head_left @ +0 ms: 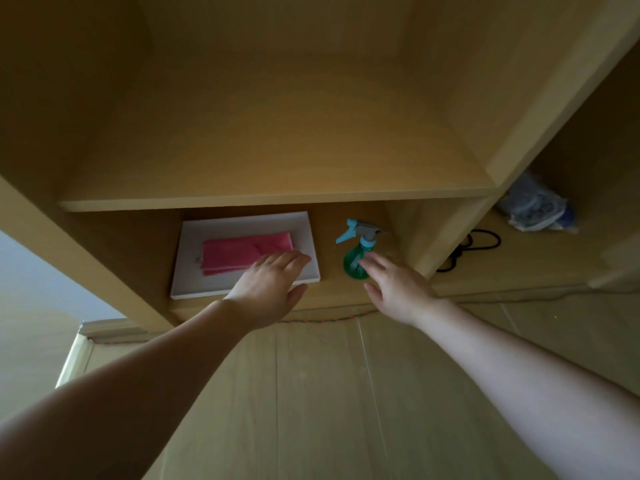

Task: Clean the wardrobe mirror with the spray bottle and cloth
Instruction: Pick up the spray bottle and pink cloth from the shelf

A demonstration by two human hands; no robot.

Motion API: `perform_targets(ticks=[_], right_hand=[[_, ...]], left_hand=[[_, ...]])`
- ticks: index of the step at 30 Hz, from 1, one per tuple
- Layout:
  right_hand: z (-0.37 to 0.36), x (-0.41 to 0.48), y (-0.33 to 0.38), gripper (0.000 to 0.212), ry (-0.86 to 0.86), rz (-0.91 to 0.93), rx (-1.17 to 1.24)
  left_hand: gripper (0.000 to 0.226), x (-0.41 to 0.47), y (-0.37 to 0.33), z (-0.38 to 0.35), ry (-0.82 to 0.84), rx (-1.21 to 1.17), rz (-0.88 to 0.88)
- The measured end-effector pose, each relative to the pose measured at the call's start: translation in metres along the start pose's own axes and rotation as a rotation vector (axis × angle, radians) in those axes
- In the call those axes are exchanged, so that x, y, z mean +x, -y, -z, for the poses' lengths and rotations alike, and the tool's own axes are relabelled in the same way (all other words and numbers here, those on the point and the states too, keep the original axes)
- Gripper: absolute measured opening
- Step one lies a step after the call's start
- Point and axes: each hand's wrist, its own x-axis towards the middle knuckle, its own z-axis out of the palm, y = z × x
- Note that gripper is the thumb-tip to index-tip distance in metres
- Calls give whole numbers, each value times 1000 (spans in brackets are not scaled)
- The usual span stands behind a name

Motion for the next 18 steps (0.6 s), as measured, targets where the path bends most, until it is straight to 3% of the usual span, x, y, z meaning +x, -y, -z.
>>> perform_targets(ticks=[10,14,18], right_hand=[[-14,59,-28,78,-10,-217,-82],[-18,68,-29,73,-37,-254,-23],[-20,74,-28,54,-161,-272,23]], left_hand=[[56,-1,3,2,-25,26,-5],[56,-5,6,6,-32,26,-6],[57,-8,10,8,-31,27,7]])
